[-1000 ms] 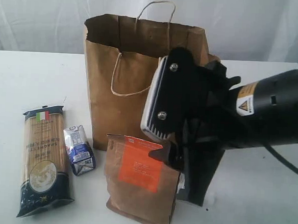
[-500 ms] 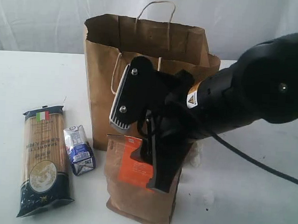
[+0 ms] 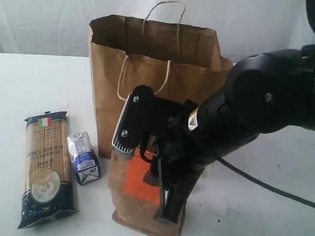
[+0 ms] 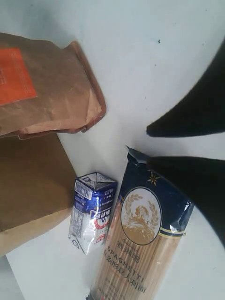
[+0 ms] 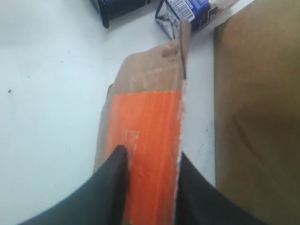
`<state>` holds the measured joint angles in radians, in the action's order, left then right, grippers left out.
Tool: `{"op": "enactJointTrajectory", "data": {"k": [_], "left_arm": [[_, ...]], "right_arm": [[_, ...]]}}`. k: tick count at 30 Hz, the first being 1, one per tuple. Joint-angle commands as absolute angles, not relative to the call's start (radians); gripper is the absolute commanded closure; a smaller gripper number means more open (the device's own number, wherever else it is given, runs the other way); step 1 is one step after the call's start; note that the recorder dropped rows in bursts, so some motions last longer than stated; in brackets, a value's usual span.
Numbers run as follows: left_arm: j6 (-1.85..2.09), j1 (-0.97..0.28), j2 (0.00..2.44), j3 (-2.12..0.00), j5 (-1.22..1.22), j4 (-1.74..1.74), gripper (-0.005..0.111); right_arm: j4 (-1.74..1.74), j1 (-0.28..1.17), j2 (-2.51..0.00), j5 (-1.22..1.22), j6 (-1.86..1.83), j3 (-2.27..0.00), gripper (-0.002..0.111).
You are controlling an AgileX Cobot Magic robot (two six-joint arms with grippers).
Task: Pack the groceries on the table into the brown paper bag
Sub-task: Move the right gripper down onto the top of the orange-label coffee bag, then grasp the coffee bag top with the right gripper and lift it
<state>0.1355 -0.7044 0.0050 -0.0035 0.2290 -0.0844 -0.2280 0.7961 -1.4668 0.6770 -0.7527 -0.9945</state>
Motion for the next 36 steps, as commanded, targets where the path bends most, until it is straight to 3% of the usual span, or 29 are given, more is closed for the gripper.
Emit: {"op": "enactJointTrajectory", "data": {"k": [1, 3, 25, 36], "left_arm": [[0.134, -0.710, 0.000, 0.000, 0.234, -0.088, 0.085], [0.134, -0.710, 0.000, 0.000, 0.234, -0.088, 0.085], [0.134, -0.710, 0.000, 0.000, 0.234, -0.088, 0.085], [0.134, -0.710, 0.000, 0.000, 0.234, -0.088, 0.085]], "right_arm": [[-0.253, 0.796, -1.463, 0.642, -0.734, -1.001, 0.100], [-0.266, 0.796, -1.449, 0.601, -0.689, -1.001, 0.108], [-0.305, 0.792, -0.988, 0.692, -0.487, -1.001, 0.108], [0.024, 0.792, -0.819, 0.521, -0.186, -1.001, 0.108]]}}
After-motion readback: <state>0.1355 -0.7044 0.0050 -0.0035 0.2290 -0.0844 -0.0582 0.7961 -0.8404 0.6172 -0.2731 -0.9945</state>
